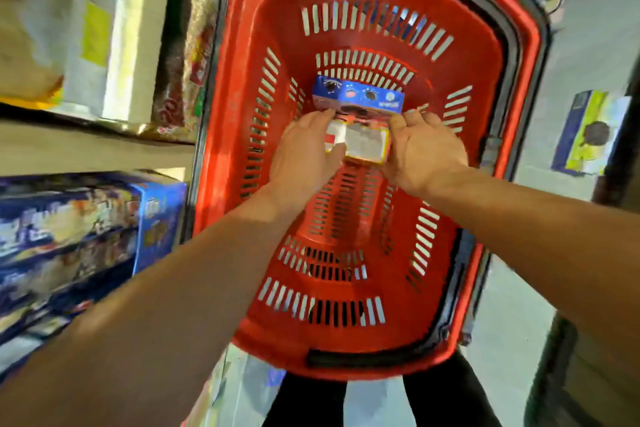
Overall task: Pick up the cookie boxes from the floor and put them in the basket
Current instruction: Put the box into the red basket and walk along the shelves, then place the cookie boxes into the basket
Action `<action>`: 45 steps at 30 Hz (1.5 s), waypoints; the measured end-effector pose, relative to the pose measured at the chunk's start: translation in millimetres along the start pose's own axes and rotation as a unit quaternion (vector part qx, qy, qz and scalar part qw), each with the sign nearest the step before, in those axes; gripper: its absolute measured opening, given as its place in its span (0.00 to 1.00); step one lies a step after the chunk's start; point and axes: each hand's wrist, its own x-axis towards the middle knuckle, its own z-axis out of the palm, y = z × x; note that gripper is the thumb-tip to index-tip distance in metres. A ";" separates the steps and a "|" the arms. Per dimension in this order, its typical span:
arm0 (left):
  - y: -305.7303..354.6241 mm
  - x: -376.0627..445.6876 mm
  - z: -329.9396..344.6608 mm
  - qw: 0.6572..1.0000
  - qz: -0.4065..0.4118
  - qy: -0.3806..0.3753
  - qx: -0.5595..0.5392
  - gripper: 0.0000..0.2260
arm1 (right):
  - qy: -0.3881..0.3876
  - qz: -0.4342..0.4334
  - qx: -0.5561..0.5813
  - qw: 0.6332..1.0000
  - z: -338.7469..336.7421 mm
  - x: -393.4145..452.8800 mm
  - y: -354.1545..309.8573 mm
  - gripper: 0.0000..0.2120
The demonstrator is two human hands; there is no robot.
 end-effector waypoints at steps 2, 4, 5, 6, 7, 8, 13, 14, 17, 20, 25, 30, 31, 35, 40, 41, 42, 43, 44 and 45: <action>18.0 -24.8 -24.1 1.000 0.016 0.002 -0.009 0.25 | 0.008 -0.011 0.007 1.000 -13.9 -44.5 -1.3 0.30; 30.1 -44.7 -41.9 0.999 0.028 0.006 -0.013 0.24 | 0.005 -0.014 0.005 1.000 -24.2 -81.7 -1.1 0.30; 36.6 -54.2 -50.9 0.999 0.031 0.001 -0.013 0.24 | 0.000 -0.011 0.005 1.000 -30.0 -99.6 -0.3 0.30; 40.6 -62.3 -56.9 0.999 0.030 -0.006 -0.010 0.24 | -0.006 -0.009 0.007 1.000 -33.1 -112.7 0.6 0.31; 47.5 -71.9 -62.9 0.999 0.031 -0.011 -0.006 0.24 | -0.003 -0.006 0.015 1.000 -36.8 -128.7 1.8 0.31; 55.1 -81.3 -67.8 0.999 0.032 -0.014 -0.003 0.23 | 0.010 -0.002 0.025 1.000 -40.9 -143.5 3.5 0.31; 109.1 -120.7 -78.6 0.999 0.015 -0.022 -0.024 0.23 | 0.058 0.040 0.098 0.993 -51.5 -206.4 24.4 0.26; 123.5 -127.4 -78.0 0.999 0.014 -0.025 -0.034 0.23 | 0.053 0.048 0.111 0.991 -51.0 -217.1 33.4 0.27; 168.5 -143.4 -69.2 0.998 0.029 -0.041 -0.042 0.24 | 0.055 0.085 0.148 0.984 -42.3 -247.2 68.5 0.28; 209.3 -152.5 -51.8 0.997 0.050 -0.036 -0.042 0.24 | 0.052 0.118 0.160 0.979 -28.5 -272.7 107.3 0.30; 288.4 -161.9 -1.7 0.995 0.085 -0.055 -0.013 0.23 | 0.044 0.166 0.199 0.965 7.3 -325.7 187.0 0.29; 353.9 -162.4 60.6 0.989 0.114 -0.089 -0.003 0.22 | 0.048 0.210 0.214 0.953 53.7 -369.3 257.2 0.30; 362.8 -160.5 74.4 0.989 0.113 -0.097 -0.001 0.23 | 0.045 0.218 0.216 0.951 65.1 -373.8 268.7 0.30; 383.7 -150.2 131.7 0.984 0.111 -0.137 0.010 0.23 | 0.039 0.258 0.230 0.938 116.8 -382.4 301.2 0.27; 372.2 -127.3 208.1 0.980 0.088 -0.175 0.017 0.24 | 0.017 0.321 0.300 0.898 181.1 -355.1 319.8 0.27; 366.4 -120.3 225.9 0.981 0.081 -0.176 0.017 0.24 | 0.017 0.325 0.308 0.894 197.0 -346.1 323.4 0.27; 361.1 -113.4 242.0 0.982 0.076 -0.173 0.015 0.24 | 0.018 0.327 0.315 0.891 211.7 -337.3 327.0 0.27; 354.3 -107.2 259.8 0.982 0.070 -0.174 0.014 0.24 | 0.013 0.328 0.321 0.888 228.6 -328.0 329.9 0.27; 347.7 -101.6 278.0 0.982 0.064 -0.179 0.013 0.24 | 0.007 0.328 0.322 0.888 245.5 -318.7 332.9 0.28; 343.1 -95.4 293.6 0.980 0.060 -0.188 0.011 0.24 | 0.000 0.328 0.319 0.889 258.5 -309.5 337.1 0.28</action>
